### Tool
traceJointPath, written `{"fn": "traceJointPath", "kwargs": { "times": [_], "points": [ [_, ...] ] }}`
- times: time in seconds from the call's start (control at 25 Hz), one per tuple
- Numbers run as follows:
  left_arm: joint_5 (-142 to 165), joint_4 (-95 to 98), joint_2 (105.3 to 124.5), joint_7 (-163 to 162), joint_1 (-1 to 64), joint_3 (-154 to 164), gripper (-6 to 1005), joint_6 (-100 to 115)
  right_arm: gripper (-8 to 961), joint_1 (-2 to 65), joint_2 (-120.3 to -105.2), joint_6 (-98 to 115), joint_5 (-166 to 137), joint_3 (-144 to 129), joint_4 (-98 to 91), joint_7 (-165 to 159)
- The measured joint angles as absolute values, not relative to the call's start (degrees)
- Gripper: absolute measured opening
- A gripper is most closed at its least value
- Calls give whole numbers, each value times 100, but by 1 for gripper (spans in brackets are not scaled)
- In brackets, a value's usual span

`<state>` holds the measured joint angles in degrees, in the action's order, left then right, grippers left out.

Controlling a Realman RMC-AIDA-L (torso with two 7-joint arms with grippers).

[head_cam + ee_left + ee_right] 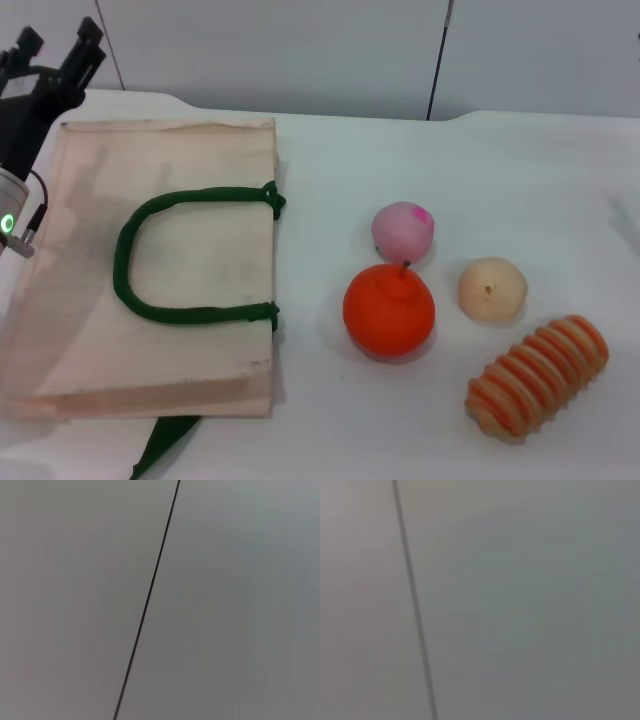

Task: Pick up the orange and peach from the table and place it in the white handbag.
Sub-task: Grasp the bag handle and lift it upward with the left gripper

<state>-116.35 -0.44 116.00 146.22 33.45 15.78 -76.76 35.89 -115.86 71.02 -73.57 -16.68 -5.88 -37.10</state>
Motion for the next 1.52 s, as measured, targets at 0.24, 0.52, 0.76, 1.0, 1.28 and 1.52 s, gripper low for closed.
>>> {"fn": "traceJointPath", "kwargs": {
  "times": [0.24, 0.52, 0.76, 1.0, 1.28, 1.52],
  "points": [
    [-10654, 625, 11575, 13015, 3339, 1583, 875, -7014, 849, 3486, -11551, 7116, -7360, -2754, -1244, -4565],
    [-8876, 2074, 11620, 10184, 3324, 1582, 863, -6569, 849, 3503, -11540, 7115, -7360, -3242, -1490, -4715],
    [-7323, 2898, 11626, 8181, 3453, 1582, 841, -6557, 849, 3524, -11539, 7084, -7357, -3252, -1496, -4720],
    [-5950, 3480, 11623, 6822, 3683, 1582, 820, -6599, 849, 3540, -11539, 7002, -7356, -3250, -1500, -4719],
    [-4796, 3955, 11601, 5838, 3869, 1663, 794, -6862, 848, 3543, -11539, 6844, -7356, -3253, -1503, -4705],
    [-4037, 4635, 11554, 4959, 3918, 1976, 786, -7475, 848, 3540, -11539, 6690, -7356, -3257, -1503, -4686]
  ]
}}
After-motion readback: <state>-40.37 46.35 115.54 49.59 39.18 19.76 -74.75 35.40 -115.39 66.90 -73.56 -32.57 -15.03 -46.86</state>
